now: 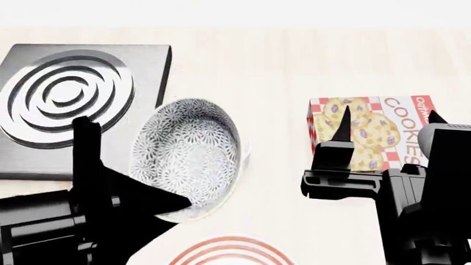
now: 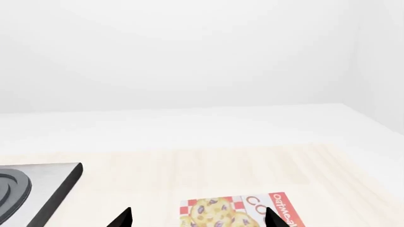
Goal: Pick the akita bowl on the stove and place it on the plate.
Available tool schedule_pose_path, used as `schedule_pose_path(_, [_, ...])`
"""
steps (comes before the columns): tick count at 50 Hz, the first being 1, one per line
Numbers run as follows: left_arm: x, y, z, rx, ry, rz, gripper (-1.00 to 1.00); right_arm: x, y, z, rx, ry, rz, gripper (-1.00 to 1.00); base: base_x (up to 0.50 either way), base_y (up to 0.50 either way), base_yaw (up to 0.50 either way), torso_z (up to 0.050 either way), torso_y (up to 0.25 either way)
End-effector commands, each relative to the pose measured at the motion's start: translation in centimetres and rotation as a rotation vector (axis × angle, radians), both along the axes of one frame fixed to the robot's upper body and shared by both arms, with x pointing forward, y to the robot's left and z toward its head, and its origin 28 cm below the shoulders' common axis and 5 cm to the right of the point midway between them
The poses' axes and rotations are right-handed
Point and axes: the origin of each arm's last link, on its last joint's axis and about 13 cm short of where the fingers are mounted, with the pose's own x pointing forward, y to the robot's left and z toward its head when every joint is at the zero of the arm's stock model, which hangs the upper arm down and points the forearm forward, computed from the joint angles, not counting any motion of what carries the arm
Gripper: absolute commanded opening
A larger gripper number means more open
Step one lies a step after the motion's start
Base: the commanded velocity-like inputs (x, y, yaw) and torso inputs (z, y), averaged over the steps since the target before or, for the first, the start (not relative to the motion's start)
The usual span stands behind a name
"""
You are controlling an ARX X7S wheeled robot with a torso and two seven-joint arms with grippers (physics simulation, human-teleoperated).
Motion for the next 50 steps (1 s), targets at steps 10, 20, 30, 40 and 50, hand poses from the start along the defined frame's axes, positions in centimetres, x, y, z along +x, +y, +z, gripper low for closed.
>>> schedule_pose_path(10, [-1.8, -0.7, -1.2, 0.249, 0.069, -0.106, -1.00, 0.0, 0.0, 0.0, 0.001, 0.000, 0.000, 1.00, 0.00, 0.00, 0.00, 0.000, 0.000])
schedule_pose_path(20, [-2.4, -2.2, -1.7, 0.278, 0.092, -0.162, -1.00, 0.0, 0.0, 0.0, 0.001, 0.000, 0.000, 1.00, 0.00, 0.00, 0.00, 0.000, 0.000])
schedule_pose_path(30, [-1.9, -3.7, -2.3, 0.233, 0.165, -0.176, -1.00, 0.0, 0.0, 0.0, 0.001, 0.000, 0.000, 1.00, 0.00, 0.00, 0.00, 0.000, 0.002])
schedule_pose_path(40, [-0.8, -4.1, -4.5, 0.209, 0.203, -0.117, -1.00, 0.0, 0.0, 0.0, 0.000, 0.000, 0.000, 1.00, 0.00, 0.00, 0.00, 0.000, 0.000])
schedule_pose_path(50, [-0.2, -4.1, -5.7, 0.193, 0.231, -0.083, -1.00, 0.0, 0.0, 0.0, 0.001, 0.000, 0.000, 1.00, 0.00, 0.00, 0.00, 0.000, 0.000])
